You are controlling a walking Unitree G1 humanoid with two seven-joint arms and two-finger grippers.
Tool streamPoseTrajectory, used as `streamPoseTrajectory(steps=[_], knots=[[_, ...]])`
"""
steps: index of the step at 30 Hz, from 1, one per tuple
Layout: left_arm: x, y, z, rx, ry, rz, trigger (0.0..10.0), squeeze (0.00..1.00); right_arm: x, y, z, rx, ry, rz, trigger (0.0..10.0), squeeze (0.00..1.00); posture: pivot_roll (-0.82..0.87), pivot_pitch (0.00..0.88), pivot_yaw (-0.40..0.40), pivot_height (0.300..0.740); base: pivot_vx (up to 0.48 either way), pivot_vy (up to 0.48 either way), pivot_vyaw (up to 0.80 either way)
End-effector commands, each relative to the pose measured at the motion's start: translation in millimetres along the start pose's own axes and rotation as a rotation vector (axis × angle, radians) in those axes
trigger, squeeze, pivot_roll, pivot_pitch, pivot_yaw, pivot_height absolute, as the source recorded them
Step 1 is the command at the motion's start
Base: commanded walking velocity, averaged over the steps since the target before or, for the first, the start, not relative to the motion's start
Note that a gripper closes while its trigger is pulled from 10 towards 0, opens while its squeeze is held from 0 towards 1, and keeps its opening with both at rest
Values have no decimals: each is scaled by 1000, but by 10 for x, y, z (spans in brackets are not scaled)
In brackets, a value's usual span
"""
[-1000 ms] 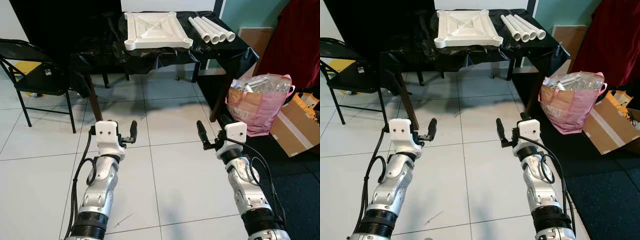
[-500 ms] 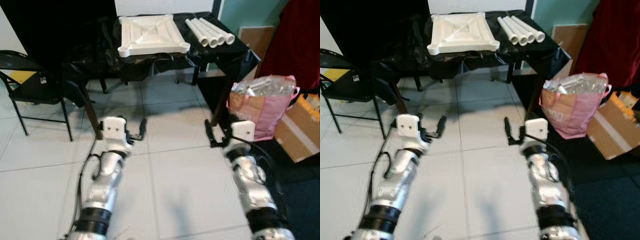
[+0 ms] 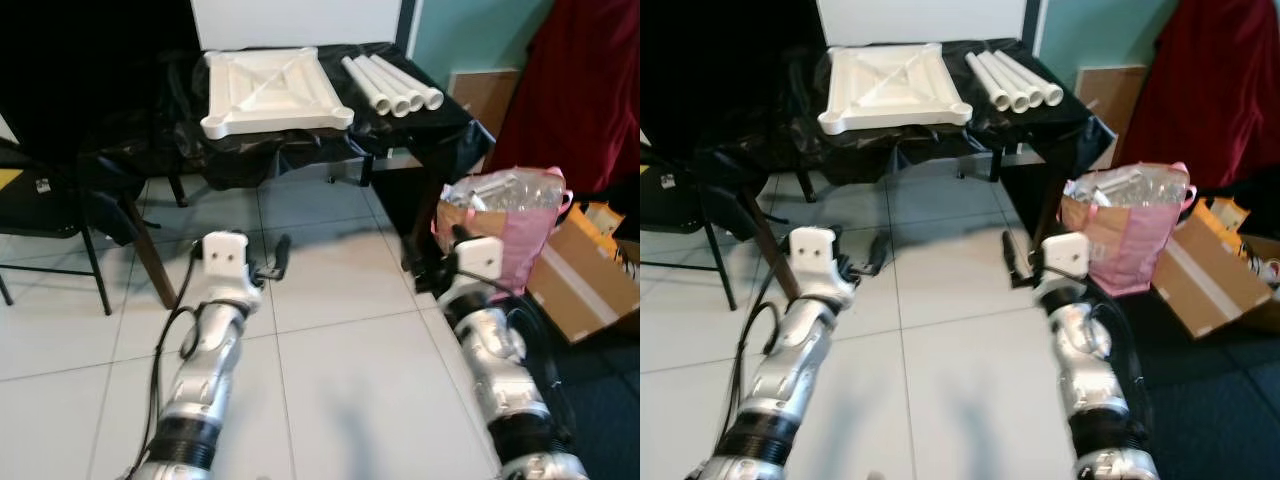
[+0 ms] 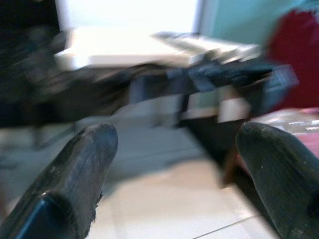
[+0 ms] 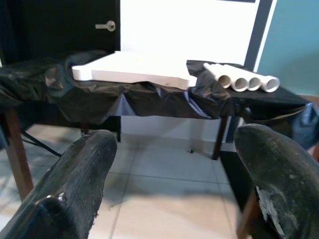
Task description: Building children table
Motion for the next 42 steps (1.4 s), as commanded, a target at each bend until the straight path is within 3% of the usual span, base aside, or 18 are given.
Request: streamPoseTrajectory(steps=[1,42], knots=[[-11,103,15,-29,-3,-14,10000,0,-37,126,-46,-26,-18,-12,10000,0,-11,13,-25,740,319,0,0],[-20,119,23,-30,1,-20,10000,0,-74,197,-38,-32,-39,-46,10000,0,-16,0,-32,740,325,0,0]])
Point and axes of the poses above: a point about 5 cm out from each wrist's last joint towards the gripper, its own z axis pointing out of the wrist towards the gripper, its own x axis along the axis of the wrist's last joint, y = z × x, the point moved 6 cm from there along z, pointing out of the wrist towards the gripper, and after that the axes turned 1 degree about z, right-handed, at the moved point
